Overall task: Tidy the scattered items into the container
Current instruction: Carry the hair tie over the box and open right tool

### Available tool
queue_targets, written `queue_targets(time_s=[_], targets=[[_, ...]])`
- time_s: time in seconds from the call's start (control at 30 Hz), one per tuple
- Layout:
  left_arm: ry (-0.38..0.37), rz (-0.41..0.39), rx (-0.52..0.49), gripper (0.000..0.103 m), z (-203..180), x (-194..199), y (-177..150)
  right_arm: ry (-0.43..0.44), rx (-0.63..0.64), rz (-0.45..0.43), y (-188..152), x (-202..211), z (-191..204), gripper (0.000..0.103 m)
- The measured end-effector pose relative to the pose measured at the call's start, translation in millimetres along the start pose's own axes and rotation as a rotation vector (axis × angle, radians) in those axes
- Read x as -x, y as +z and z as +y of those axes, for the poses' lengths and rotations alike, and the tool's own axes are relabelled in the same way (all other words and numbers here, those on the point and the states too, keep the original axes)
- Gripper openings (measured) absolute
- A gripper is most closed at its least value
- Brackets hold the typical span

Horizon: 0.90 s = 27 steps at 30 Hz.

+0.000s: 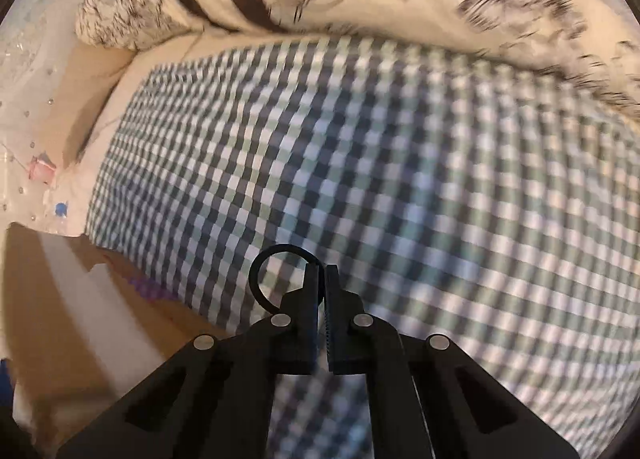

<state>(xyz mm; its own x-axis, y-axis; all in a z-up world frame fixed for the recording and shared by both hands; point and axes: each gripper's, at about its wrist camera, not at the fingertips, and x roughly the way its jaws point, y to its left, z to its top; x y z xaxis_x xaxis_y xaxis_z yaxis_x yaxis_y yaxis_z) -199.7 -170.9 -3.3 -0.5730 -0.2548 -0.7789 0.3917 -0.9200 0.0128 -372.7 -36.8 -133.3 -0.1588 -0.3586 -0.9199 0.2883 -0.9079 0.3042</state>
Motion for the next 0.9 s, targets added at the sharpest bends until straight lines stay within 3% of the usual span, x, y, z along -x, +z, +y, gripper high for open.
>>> queue_targets(time_s=[0.2, 0.37, 0.43, 0.53, 0.7, 0.77, 0.8, 0.83, 0.9], targets=[[-0.012, -0.034, 0.014, 0.1, 9, 33, -2, 0.036, 0.009, -0.105, -19, 88, 0, 0.003], [0.006, -0.05, 0.042, 0.1, 31, 58, -10, 0.067, 0.085, -0.205, -45, 163, 43, 0.003], [0.02, -0.048, 0.058, 0.1, 41, 64, -13, 0.118, 0.122, -0.217, -59, 183, 67, 0.003], [0.027, -0.032, 0.101, 0.1, 58, 72, -20, 0.159, 0.168, -0.213, -78, 193, 101, 0.003], [0.04, -0.029, 0.1, 0.1, 80, 80, -44, 0.158, 0.174, -0.146, -106, 163, 138, 0.004], [0.024, -0.027, 0.102, 0.1, 87, 83, -54, 0.14, 0.189, -0.159, -117, 159, 149, 0.018], [0.019, -0.026, 0.096, 0.1, 91, 86, -59, 0.128, 0.195, -0.169, -122, 160, 155, 0.043], [0.017, -0.028, 0.093, 0.1, 93, 87, -61, 0.112, 0.192, -0.191, -127, 164, 159, 0.06], [0.003, -0.038, 0.084, 0.1, 99, 95, -66, 0.065, 0.187, -0.249, -134, 176, 164, 0.061]])
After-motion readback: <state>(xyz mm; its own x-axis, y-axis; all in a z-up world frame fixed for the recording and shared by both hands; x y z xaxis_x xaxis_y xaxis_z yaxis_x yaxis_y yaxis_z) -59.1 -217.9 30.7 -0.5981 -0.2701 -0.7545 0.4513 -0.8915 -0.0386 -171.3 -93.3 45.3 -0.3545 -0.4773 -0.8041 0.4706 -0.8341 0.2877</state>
